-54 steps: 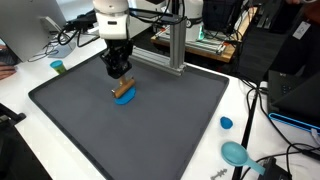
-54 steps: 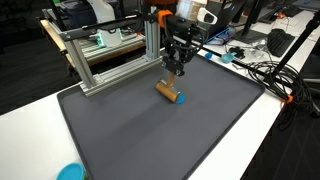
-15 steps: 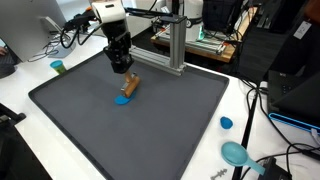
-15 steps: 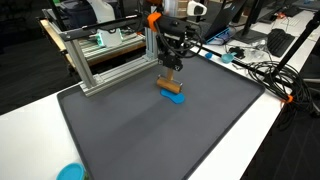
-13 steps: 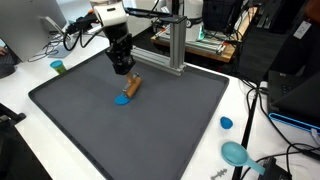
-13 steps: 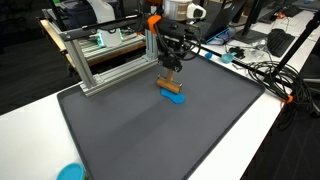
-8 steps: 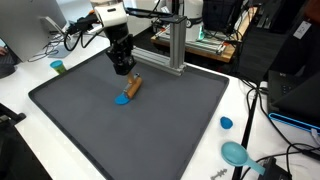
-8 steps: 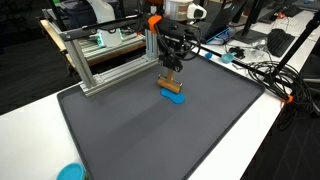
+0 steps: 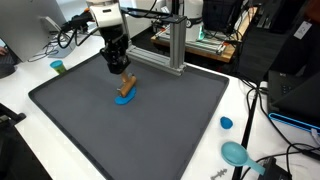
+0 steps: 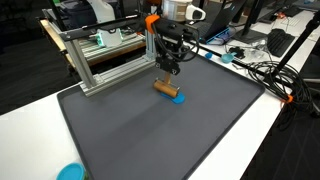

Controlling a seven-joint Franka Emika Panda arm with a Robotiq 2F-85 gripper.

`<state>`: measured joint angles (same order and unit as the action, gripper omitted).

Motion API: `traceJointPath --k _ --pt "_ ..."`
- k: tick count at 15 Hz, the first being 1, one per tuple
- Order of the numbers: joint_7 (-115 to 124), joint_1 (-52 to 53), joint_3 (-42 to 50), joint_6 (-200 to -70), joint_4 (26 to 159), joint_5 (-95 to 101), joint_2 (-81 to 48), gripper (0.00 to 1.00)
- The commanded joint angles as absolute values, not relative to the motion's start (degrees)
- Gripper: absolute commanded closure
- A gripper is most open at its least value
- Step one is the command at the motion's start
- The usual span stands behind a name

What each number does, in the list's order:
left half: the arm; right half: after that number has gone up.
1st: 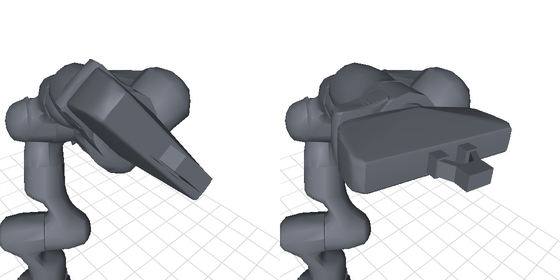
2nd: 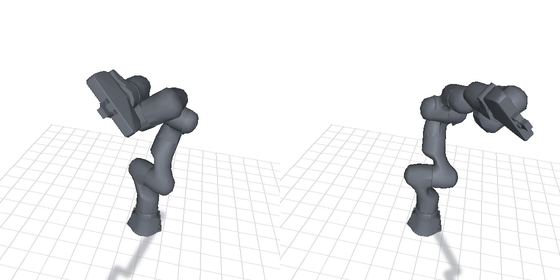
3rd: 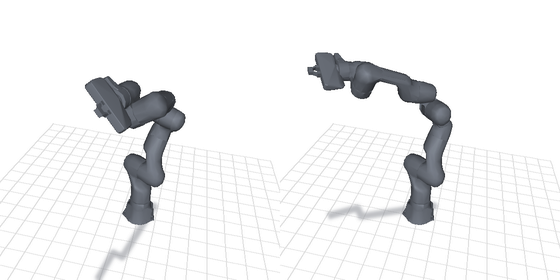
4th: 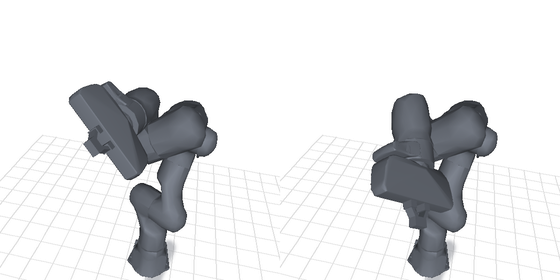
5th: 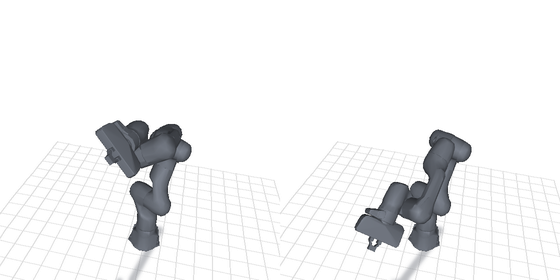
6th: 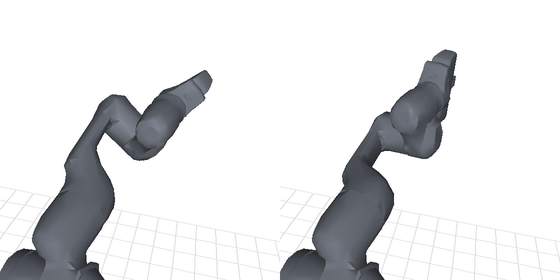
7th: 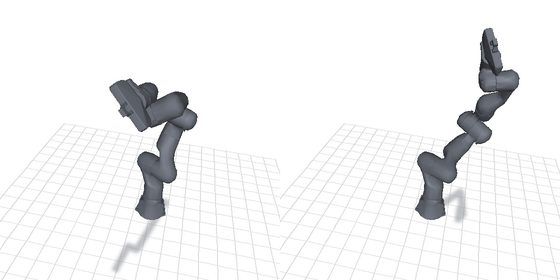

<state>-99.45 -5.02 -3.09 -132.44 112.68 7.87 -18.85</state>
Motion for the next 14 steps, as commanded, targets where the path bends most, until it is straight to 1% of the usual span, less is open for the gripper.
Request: traceJointPath --k 1,7,10,14 --pt "-96.7 -4.0 -1.3 -134.1 111.6 12.0 -22.5 0.78" --pt "-91.6 -4.5 -0.4 -133.2 109.1 13.6 -21.6 0.78" --pt "-91.5 -5.9 -1.3 -130.8 107.0 9.8 -19.2 0.78" --pt "-99.7 -8.2 -3.6 -123.0 103.7 0.0 -14.3 0.78"
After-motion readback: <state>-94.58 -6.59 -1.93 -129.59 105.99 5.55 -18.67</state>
